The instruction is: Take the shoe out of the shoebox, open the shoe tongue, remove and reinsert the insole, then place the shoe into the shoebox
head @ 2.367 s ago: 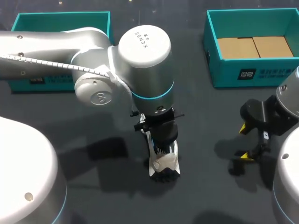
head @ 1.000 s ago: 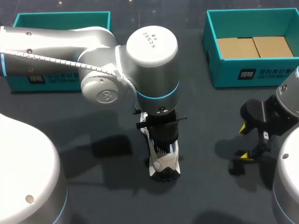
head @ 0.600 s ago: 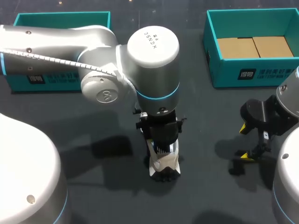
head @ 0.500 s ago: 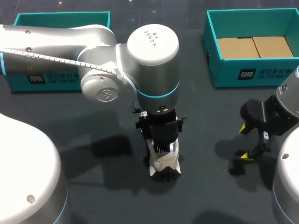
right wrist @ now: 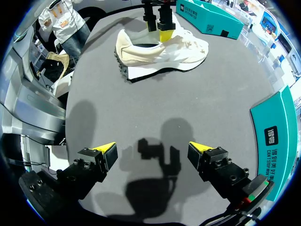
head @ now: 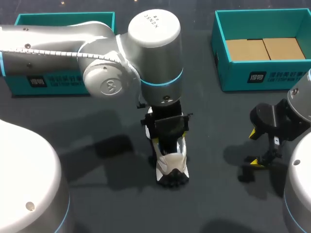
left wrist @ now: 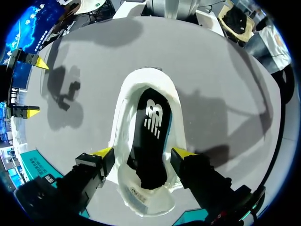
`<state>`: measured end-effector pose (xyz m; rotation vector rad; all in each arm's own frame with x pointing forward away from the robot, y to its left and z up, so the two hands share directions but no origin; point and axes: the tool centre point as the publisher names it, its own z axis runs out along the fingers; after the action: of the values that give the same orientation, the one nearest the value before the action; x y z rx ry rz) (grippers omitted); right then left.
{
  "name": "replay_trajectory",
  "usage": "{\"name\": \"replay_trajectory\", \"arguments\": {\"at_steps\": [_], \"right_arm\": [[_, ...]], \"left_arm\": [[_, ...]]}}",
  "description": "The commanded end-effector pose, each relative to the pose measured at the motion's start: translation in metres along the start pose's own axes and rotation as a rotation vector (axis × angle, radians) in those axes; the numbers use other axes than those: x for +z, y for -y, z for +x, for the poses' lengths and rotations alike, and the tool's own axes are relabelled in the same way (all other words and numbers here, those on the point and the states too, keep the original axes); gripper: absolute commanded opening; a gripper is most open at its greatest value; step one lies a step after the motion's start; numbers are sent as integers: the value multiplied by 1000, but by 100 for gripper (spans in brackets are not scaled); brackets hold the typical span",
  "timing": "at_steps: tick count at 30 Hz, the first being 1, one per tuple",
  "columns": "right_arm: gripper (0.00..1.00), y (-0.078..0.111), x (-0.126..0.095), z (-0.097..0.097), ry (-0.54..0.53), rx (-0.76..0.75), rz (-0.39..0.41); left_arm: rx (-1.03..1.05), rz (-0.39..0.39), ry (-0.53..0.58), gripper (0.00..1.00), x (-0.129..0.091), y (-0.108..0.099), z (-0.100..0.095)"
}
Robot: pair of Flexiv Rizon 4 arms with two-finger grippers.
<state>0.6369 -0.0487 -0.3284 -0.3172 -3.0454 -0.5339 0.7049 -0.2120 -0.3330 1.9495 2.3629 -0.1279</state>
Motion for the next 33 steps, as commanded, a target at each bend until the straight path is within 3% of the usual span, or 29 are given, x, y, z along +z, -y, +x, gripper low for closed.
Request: {"name": "replay_trajectory", "arguments": {"at_steps": [1,6,9,11,14,19,33], "right_arm": [[100,1,-1,2,4,-1,0],[100,1,-1,2,4,-1,0],[100,1,-1,2,4,-1,0],[100,1,-1,2,4,-1,0],[100,1,-1,2,4,-1,0],[100,1,-1,2,4,-1,0],[100,1,-1,2,4,-1,0]], "left_arm": [[5,-1,-5,76,1,1,-2],[8,-2,-9,67,2,1,-2],[5,-5,-11,66,1,-1,-2],[1,-6,-13,68,1,-4,-2],[-5,-4,-16,79,0,-8,-1],[-16,5,-19,72,0,-14,0],[-38,47,-20,86,-8,-34,-3]]}}
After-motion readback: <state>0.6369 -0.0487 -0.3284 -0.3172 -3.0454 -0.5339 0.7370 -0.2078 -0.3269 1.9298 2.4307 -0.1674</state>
